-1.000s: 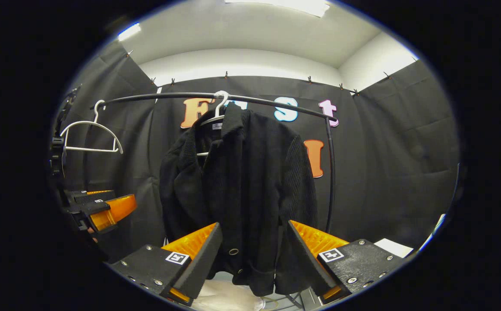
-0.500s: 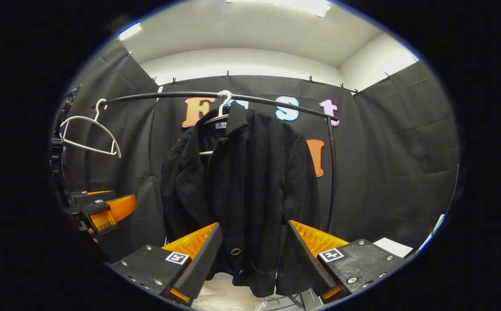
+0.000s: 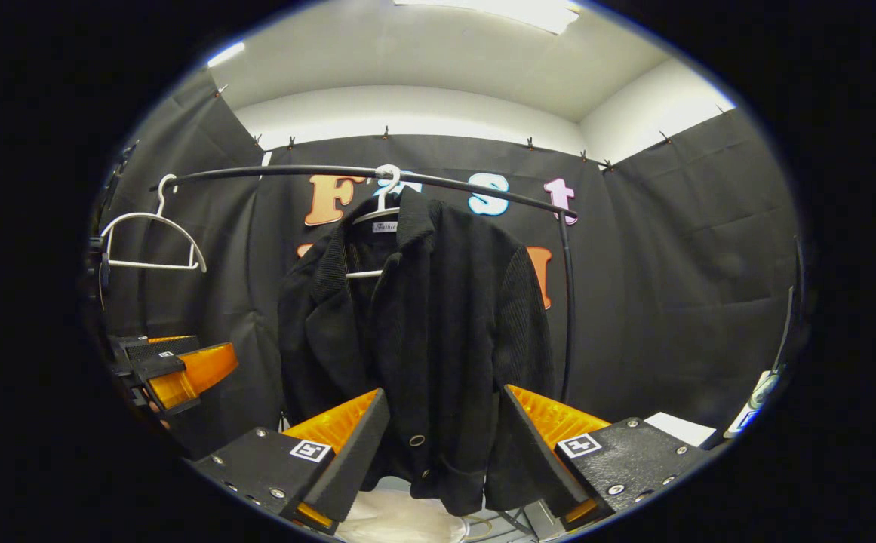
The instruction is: Grasp the clothes on the hanger with both hands and then place them into the laundry hamper below.
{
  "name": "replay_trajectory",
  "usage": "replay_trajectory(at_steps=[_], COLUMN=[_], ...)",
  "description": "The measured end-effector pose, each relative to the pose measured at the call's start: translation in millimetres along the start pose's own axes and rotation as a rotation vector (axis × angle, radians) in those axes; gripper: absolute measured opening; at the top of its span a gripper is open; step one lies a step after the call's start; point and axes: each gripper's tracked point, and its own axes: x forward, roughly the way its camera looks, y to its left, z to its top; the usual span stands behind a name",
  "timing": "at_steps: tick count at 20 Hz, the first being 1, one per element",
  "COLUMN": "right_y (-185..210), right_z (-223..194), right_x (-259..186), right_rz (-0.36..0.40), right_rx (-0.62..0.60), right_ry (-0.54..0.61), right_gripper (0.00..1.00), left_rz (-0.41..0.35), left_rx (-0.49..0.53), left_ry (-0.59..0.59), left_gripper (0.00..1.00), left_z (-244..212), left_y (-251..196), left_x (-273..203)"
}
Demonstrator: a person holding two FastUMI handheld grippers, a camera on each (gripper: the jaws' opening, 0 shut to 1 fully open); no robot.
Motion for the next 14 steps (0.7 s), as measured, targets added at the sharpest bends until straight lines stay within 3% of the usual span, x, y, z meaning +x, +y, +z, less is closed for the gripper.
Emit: replay_trajectory(at_steps=[3,11,14], right_y=[6.1,13.4,12.6], right_z=[-4.7,-23.9,-24.3], right_x=[-2.2,15.8,28.8], right_rz=[-0.021,0.054,0.056], right_rx=[0.002,0.081,0.07], right_ry=[0.014,0.032,0.031], right_gripper=[0.94,0.94,0.93], left_rz=[-0.008,0.08,0.069], left_rx=[-0.007,0.014,0.032], left_ry=[0.011,-0.007,-0.013], left_gripper=[0.96,0.97,1.0], left_z=[-4.6,3.1,4.9], left_y=[5.8,-5.3,-17.8], left_x=[6.0,-2.2,-1.5])
